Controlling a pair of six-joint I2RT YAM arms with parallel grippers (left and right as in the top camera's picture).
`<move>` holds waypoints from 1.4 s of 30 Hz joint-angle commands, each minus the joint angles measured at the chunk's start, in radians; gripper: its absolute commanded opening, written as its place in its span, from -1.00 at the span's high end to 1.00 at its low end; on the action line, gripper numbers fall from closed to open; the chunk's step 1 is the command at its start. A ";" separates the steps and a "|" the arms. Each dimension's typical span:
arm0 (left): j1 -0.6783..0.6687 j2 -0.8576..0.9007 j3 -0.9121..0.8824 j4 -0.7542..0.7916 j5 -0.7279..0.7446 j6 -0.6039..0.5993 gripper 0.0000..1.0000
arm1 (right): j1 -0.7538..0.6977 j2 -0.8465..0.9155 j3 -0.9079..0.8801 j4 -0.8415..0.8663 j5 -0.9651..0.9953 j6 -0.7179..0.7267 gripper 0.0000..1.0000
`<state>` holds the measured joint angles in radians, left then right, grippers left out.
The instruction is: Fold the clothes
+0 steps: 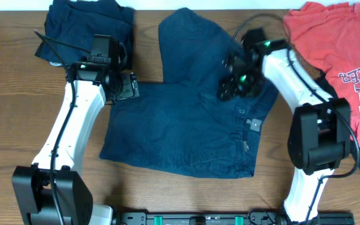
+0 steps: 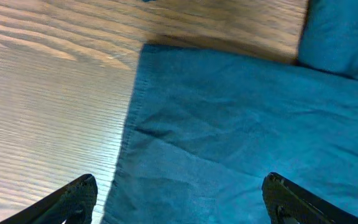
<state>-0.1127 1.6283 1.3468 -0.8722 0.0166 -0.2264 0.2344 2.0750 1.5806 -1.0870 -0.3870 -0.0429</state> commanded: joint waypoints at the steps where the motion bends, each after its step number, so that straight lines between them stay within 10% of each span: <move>1: 0.003 -0.001 0.013 -0.006 0.032 -0.011 -0.75 | 0.002 0.005 -0.063 0.005 -0.013 0.042 -0.51; 24: 0.003 -0.001 0.013 0.003 0.032 -0.011 -0.90 | -0.255 0.005 -0.287 0.398 0.636 0.225 -0.83; 42: 0.002 -0.001 0.013 0.098 0.050 0.005 -0.96 | -0.200 -0.060 0.252 0.177 0.217 0.043 -0.82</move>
<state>-0.1127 1.6287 1.3468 -0.7860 0.0540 -0.2356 -0.0299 2.0487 1.7832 -0.9226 -0.0803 0.0570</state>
